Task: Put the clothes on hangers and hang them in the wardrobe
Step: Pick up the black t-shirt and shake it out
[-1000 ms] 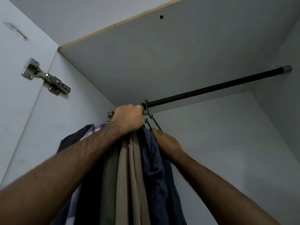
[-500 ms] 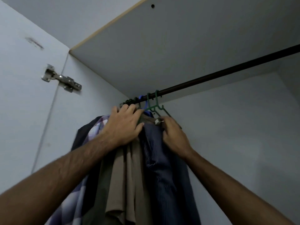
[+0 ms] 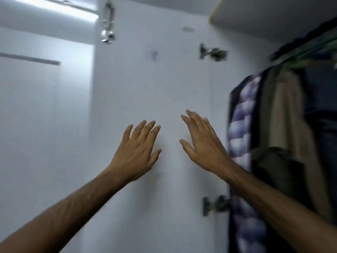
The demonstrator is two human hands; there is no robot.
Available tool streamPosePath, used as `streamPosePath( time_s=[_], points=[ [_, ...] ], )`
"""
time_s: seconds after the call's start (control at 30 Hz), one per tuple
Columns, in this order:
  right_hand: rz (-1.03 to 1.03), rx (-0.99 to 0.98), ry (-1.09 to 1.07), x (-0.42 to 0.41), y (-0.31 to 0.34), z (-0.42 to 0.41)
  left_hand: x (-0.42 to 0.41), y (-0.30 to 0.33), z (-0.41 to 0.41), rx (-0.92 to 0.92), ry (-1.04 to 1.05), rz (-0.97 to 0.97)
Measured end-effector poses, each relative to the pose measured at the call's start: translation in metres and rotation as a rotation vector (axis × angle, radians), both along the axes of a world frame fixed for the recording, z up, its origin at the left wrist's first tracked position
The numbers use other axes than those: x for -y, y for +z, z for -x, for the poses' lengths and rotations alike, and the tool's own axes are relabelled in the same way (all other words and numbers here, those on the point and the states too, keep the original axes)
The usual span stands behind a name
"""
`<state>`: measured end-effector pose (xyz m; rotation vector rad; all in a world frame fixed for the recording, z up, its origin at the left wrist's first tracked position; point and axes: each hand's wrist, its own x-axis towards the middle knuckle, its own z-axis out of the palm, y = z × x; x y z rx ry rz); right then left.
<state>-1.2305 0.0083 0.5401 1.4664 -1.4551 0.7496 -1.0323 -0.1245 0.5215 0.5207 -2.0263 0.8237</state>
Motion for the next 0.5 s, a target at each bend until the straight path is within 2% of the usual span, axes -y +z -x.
streamPosePath(
  time_s=[0.27,0.5],
  points=[
    [-0.377,-0.077,0.436,0.158,-0.188,-0.301,0.051,-0.175,-0.332,0.081,0.472,-0.317],
    [-0.632,-0.038,0.767,0.214,-0.306,-0.605,0.01,-0.278,-0.639,0.114,0.882,-0.588]
  ],
)
